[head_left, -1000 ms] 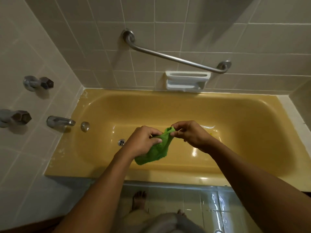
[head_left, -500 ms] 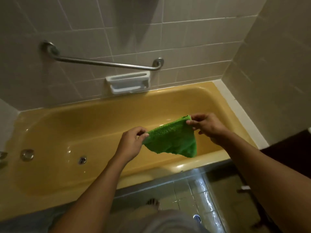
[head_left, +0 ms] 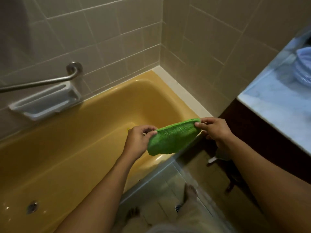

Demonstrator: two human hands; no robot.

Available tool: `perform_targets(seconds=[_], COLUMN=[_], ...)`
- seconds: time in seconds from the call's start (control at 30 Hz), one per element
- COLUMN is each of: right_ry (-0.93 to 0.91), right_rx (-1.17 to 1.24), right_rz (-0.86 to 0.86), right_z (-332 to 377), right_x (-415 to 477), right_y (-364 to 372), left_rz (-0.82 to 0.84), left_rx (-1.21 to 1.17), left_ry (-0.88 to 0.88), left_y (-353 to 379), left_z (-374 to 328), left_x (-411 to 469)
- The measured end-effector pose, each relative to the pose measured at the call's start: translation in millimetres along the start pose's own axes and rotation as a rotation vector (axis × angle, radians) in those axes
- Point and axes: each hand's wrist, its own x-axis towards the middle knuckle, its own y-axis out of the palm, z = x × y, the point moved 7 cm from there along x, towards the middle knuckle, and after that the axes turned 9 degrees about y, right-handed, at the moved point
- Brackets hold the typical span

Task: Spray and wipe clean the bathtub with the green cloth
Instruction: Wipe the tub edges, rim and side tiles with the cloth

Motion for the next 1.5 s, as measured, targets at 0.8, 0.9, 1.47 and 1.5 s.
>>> perform_targets(seconds=[0.8, 0.9, 1.47, 1.5], right_ry=[0.075, -0.022, -0.311, -0.339], right_rx=[-0.352, -0.350, -0.337, -0.380], right_rz=[-0.403, -0.400, -0.589, -0.561], right_z=[-34.5, -25.5, -63.6, -68.3], right_x=[276.9, 284.7, 351.3, 354.2], right_y=[-108.2, -105.0, -40.1, -31.6], left_rz=[0.262, 0.255, 0.206, 0.211], left_rx=[0.114, 0.109, 0.122, 0.117], left_ry=[-0.066, -0.049, -0.114, -0.105], left_y=[246.2, 251.1, 300.2, 303.3], left_z=[68.0, 77.7, 159.9, 162.3], left_x=[226.1, 240.3, 310.5, 312.7])
